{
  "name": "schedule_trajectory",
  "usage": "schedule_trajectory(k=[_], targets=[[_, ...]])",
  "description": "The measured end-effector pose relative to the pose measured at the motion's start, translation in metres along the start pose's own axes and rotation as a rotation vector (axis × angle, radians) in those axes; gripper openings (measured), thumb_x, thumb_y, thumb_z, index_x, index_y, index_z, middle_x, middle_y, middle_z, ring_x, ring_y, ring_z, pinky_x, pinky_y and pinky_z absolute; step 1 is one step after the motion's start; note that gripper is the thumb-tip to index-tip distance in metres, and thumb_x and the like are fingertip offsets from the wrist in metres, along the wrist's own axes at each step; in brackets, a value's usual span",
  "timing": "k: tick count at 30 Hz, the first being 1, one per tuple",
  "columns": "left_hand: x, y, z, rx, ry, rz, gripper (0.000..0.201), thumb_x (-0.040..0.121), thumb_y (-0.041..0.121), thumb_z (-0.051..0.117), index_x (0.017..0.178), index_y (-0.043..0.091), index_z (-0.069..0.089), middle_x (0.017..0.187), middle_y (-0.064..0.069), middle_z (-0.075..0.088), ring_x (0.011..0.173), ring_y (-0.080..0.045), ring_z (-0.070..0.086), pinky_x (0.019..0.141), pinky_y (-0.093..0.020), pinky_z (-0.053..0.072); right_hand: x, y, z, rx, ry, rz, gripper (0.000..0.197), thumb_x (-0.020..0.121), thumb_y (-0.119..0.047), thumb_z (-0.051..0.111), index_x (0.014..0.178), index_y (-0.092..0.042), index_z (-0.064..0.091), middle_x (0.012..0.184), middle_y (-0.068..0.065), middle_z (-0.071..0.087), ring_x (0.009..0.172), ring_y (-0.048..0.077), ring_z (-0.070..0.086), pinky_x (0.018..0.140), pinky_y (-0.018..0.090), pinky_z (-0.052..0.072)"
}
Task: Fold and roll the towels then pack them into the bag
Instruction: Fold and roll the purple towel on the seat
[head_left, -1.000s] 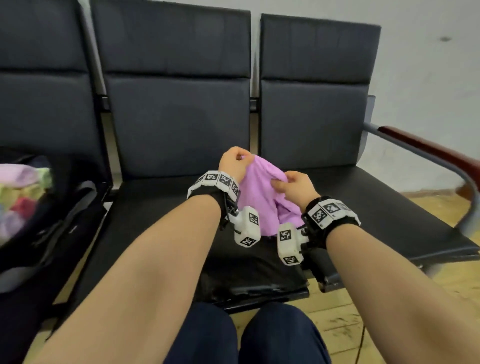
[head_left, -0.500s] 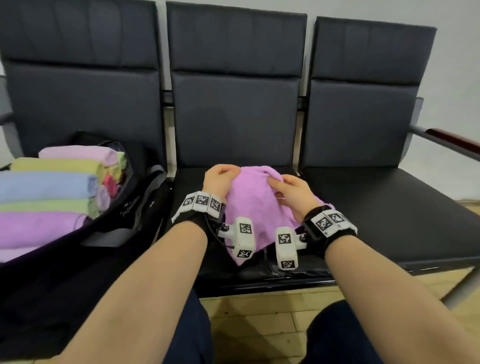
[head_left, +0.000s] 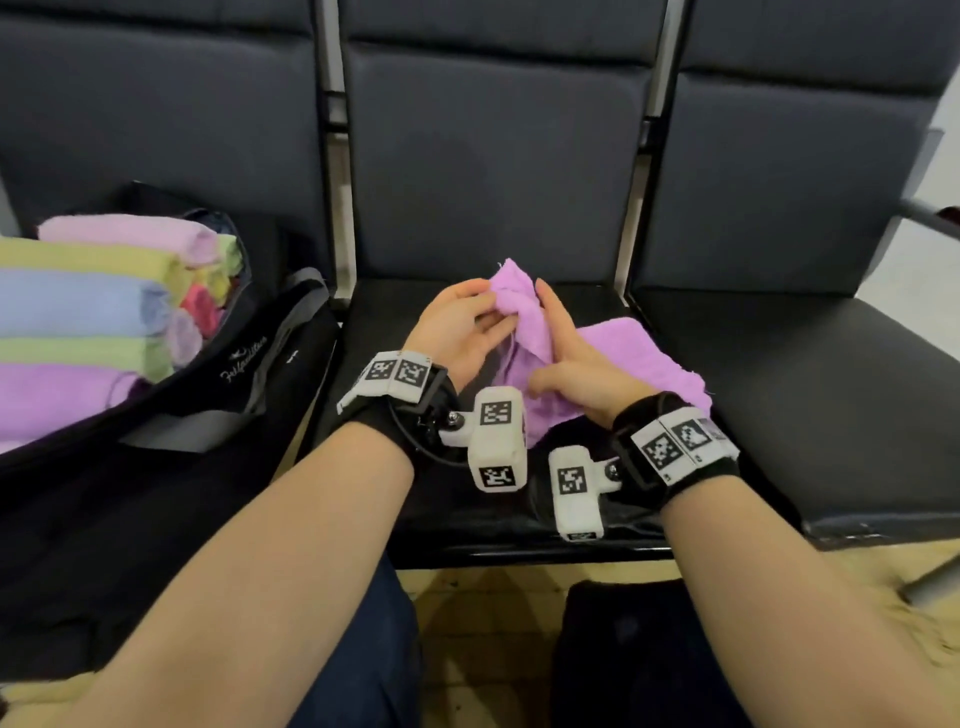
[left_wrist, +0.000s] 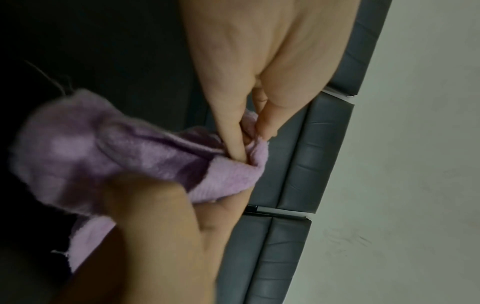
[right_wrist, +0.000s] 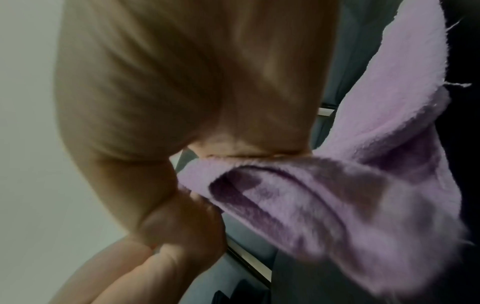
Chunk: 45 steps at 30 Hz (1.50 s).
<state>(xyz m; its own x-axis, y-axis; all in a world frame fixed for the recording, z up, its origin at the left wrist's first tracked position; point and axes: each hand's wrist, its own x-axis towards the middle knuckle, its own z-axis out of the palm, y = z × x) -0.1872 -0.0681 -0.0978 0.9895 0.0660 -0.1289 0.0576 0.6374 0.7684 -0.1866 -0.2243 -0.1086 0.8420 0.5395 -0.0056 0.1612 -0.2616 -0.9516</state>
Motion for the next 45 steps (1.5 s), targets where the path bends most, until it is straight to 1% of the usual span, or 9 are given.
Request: schedule_trajectory(k=[4,8,18,21,27,30,34,40,45], targets=[[-0.013,-0.003,0.006,-0.074,-0.005,0.039,0.019,0.098,-0.002,0.043,0.115,-0.002,0.051,0.103,-0.016,0.059,0.089,-0.018,0.063,0.081,-0.029,0.057,-0.006,0.006,0.004,-0.268,0.037,-0.171,0.079,0.078,-0.011,0.077,0.143,-0.021,0.032,0.141,0.001,0.046,0.126,0.008,0.046,0.095,0.016,0.042],[-0.023,-0.006,0.001,-0.111,0.02,0.142,0.015,0.097,-0.001,0.045,0.111,0.002,0.049,0.098,-0.012,0.06,0.084,-0.014,0.066,0.075,-0.025,0.057,-0.009,0.023,-0.006,-0.424,0.426,-0.167,0.009,0.089,-0.008,0.061,0.092,-0.001,0.066,0.084,0.011,0.067,0.078,0.022,0.059,0.072,0.03,0.045],[-0.018,-0.008,-0.022,0.03,0.243,0.287,0.022,0.09,-0.009,0.054,0.11,0.0,0.053,0.105,-0.014,0.057,0.093,-0.018,0.064,0.089,-0.029,0.055,-0.013,0.016,-0.047,-0.192,0.503,-0.047,0.006,0.091,-0.017,0.061,0.088,-0.018,0.067,0.089,0.0,0.069,0.088,0.016,0.064,0.081,0.03,0.051],[-0.01,-0.008,-0.023,0.291,0.264,0.263,0.039,0.087,-0.001,0.062,0.121,0.014,0.051,0.133,-0.012,0.042,0.115,-0.019,0.055,0.1,-0.031,0.047,-0.014,0.006,-0.049,-0.102,0.543,-0.025,0.015,0.093,-0.022,0.058,0.083,-0.012,0.065,0.087,0.01,0.065,0.081,0.021,0.058,0.075,0.037,0.049],[-0.028,-0.021,-0.007,0.833,-0.037,0.298,0.045,0.084,0.012,0.069,0.124,0.028,0.056,0.137,0.008,0.044,0.122,-0.006,0.039,0.103,-0.023,0.034,-0.017,-0.006,-0.037,-0.136,0.436,0.043,0.022,0.083,-0.038,0.064,0.079,-0.018,0.072,0.084,0.003,0.071,0.088,0.025,0.065,0.082,0.042,0.052],[-0.033,-0.028,-0.004,0.977,-0.172,0.311,0.044,0.083,0.009,0.071,0.122,0.021,0.057,0.12,0.01,0.057,0.111,-0.003,0.049,0.09,-0.009,0.038,-0.022,-0.013,-0.024,-0.046,0.324,-0.005,0.01,0.088,-0.017,0.066,0.079,-0.014,0.069,0.08,0.004,0.068,0.081,0.019,0.063,0.08,0.039,0.052],[-0.034,-0.029,-0.007,0.979,-0.073,0.371,0.012,0.088,0.003,0.063,0.096,0.011,0.066,0.087,0.001,0.065,0.081,-0.009,0.06,0.072,-0.013,0.048,-0.028,-0.013,-0.019,-0.099,0.257,-0.081,0.007,0.083,-0.013,0.073,0.082,-0.009,0.068,0.078,0.004,0.067,0.074,0.011,0.062,0.072,0.026,0.052],[-0.025,-0.017,-0.024,0.701,0.133,0.354,0.022,0.089,0.01,0.054,0.079,0.024,0.069,0.099,-0.009,0.07,0.098,-0.027,0.065,0.087,-0.039,0.053,-0.024,0.004,-0.032,-0.583,0.231,0.048,0.03,0.075,-0.035,0.078,0.059,-0.018,0.06,0.057,-0.005,0.05,0.054,0.007,0.044,0.055,0.018,0.037],[-0.021,-0.009,-0.035,0.59,0.332,0.265,0.022,0.087,0.002,0.051,0.083,0.021,0.062,0.092,-0.006,0.065,0.089,-0.024,0.06,0.074,-0.032,0.048,-0.019,-0.003,-0.027,0.015,0.438,0.022,0.016,0.082,-0.012,0.073,0.072,-0.016,0.062,0.067,-0.001,0.062,0.064,0.008,0.058,0.067,0.023,0.048]])
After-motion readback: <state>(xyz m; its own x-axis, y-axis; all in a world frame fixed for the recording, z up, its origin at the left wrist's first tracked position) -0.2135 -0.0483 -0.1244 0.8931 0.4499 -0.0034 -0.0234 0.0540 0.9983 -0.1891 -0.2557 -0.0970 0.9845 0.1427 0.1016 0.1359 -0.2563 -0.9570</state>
